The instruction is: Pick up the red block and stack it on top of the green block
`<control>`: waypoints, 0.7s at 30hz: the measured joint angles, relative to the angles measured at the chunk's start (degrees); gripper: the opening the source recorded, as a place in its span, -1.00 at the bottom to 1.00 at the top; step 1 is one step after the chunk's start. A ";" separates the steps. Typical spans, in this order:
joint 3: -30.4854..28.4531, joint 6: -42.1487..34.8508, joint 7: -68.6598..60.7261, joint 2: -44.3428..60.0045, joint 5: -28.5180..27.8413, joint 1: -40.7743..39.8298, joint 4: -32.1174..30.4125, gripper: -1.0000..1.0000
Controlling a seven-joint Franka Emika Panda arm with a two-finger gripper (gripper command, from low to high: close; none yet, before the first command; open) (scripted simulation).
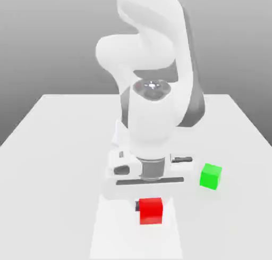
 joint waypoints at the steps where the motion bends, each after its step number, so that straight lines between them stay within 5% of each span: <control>1: 0.88 -0.51 -1.96 -1.32 0.11 1.63 -0.82 -1.00; 16: 8.58 -4.71 -40.07 -19.21 6.73 26.77 -14.45 -1.00; 21: 9.68 1.70 -43.18 -13.97 6.05 29.07 -15.64 -1.00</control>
